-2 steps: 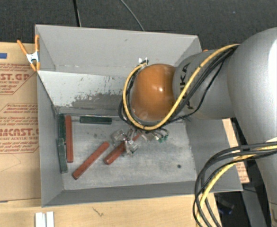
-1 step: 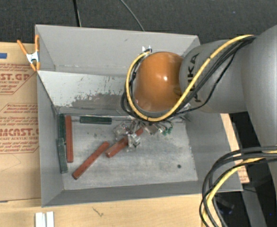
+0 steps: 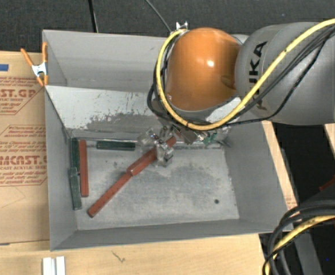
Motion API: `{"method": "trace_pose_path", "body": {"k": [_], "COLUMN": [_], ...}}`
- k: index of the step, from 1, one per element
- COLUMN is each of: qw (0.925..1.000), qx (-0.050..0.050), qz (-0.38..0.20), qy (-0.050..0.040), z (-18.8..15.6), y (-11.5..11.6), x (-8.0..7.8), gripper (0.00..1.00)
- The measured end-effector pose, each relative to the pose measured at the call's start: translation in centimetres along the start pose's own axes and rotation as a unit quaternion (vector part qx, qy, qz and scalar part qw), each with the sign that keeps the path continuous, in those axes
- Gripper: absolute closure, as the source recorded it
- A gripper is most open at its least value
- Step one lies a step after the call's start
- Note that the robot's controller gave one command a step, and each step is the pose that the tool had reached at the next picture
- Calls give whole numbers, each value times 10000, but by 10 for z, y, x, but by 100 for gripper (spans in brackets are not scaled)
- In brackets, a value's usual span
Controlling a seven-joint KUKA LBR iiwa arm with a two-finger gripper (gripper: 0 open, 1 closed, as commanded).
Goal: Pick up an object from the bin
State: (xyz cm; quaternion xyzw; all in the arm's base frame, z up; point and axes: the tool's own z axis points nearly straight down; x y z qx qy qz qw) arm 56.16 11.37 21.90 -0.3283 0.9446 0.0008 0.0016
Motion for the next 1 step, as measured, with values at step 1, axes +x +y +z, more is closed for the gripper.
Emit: {"method": "trace_pose_path", "body": {"k": [1], "qw": [10000], "qx": [0], "qz": [-1], "qy": [0], "z": [0], "y": [0], "x": [0], "gripper": [100]}}
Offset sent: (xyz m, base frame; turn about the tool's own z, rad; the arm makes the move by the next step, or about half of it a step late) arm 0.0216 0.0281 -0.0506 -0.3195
